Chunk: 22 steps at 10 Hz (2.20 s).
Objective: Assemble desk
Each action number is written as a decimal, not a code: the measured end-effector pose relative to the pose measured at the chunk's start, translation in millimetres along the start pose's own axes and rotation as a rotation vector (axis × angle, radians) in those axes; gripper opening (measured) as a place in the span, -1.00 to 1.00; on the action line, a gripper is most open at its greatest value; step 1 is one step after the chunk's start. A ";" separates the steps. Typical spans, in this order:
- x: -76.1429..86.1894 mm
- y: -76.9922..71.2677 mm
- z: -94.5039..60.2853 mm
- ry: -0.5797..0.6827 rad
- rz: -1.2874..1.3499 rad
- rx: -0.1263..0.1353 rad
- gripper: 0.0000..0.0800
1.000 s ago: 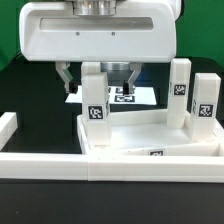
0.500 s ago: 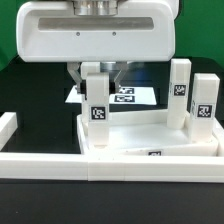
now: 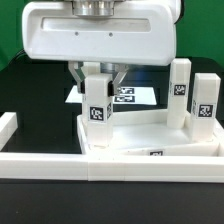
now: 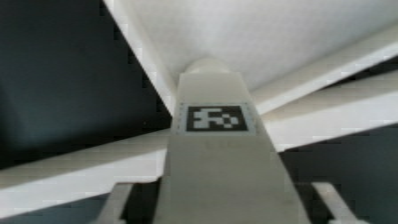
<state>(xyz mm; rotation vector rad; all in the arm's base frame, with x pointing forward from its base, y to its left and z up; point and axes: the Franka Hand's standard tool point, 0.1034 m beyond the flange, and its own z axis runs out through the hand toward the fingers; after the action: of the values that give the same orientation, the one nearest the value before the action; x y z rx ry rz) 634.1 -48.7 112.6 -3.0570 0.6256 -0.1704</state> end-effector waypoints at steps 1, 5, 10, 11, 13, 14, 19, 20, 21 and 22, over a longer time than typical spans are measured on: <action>-1.2 0.4 0.0 0.008 0.142 0.000 -0.28; -1.5 6.6 0.6 -0.006 0.624 0.020 -0.28; -0.7 5.9 1.7 -0.058 1.079 -0.007 -0.28; -0.8 5.9 1.7 -0.058 1.102 -0.008 -0.28; -0.8 5.9 2.2 -0.058 1.053 -0.007 -0.10; -1.1 6.1 3.2 -0.057 1.014 -0.008 -0.10; -3.3 1.4 7.5 -0.058 0.612 0.003 0.61; -3.3 2.1 7.9 -0.058 0.522 0.004 0.62; -3.4 2.3 8.2 -0.058 0.448 0.006 0.62; -3.4 2.9 7.9 -0.061 0.366 0.006 0.62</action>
Offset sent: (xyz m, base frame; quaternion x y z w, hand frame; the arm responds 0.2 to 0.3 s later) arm -0.0103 -0.0037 -0.0082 0.0320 -0.0326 0.2779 0.9595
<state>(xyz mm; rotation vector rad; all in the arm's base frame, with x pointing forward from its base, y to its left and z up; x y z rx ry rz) 630.8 -50.0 104.3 -2.8620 1.1562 -0.0711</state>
